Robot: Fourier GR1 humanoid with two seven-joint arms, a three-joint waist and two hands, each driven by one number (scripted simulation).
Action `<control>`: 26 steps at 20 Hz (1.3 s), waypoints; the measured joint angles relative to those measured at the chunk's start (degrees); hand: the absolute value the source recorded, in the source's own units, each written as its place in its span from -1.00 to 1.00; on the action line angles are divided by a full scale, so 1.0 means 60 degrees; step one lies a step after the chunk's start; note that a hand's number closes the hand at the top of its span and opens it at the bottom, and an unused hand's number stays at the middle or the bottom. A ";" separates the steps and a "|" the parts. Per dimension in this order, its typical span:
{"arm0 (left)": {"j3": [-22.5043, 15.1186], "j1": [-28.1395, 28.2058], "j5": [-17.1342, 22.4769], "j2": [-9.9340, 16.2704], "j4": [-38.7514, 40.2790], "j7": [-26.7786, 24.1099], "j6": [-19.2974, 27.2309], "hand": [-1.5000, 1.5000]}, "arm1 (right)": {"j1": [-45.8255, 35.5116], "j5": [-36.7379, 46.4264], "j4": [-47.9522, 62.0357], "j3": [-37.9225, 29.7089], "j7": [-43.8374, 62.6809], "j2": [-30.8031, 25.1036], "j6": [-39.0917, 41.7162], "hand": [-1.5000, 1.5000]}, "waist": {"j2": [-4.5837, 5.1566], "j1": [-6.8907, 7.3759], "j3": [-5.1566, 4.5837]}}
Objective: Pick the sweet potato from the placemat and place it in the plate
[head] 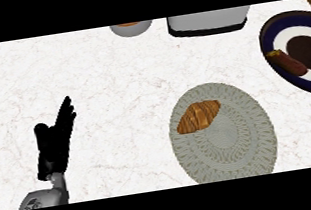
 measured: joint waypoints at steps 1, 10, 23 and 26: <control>0.0023 -0.0048 0.0018 0.0012 -0.0009 0.0052 -0.0004 0.00 | 0.0047 -0.0040 -0.0080 0.0013 -0.0004 0.0018 0.0041 -1.00 | -0.0001 -0.0011 0.0002; -0.0027 -0.0043 -0.0063 -0.0038 0.0095 -0.0034 0.0033 0.00 | 0.0622 -0.0363 -0.0590 0.0131 -0.0064 0.0103 0.0065 -1.00 | 0.0022 0.0003 -0.0003; -0.0112 -0.0212 -0.0034 -0.0053 -0.0092 0.0236 -0.0062 0.00 | 0.1053 -0.0606 -0.0712 0.0196 -0.0085 -0.0070 -0.0412 -1.00 | 0.0064 0.0148 0.0008; -0.0130 -0.0135 -0.0042 -0.0059 -0.0092 0.0174 -0.0074 0.00 | 0.1155 -0.0673 -0.0676 0.0177 -0.0084 -0.0189 -0.0484 -1.00 | 0.0072 0.0175 0.0010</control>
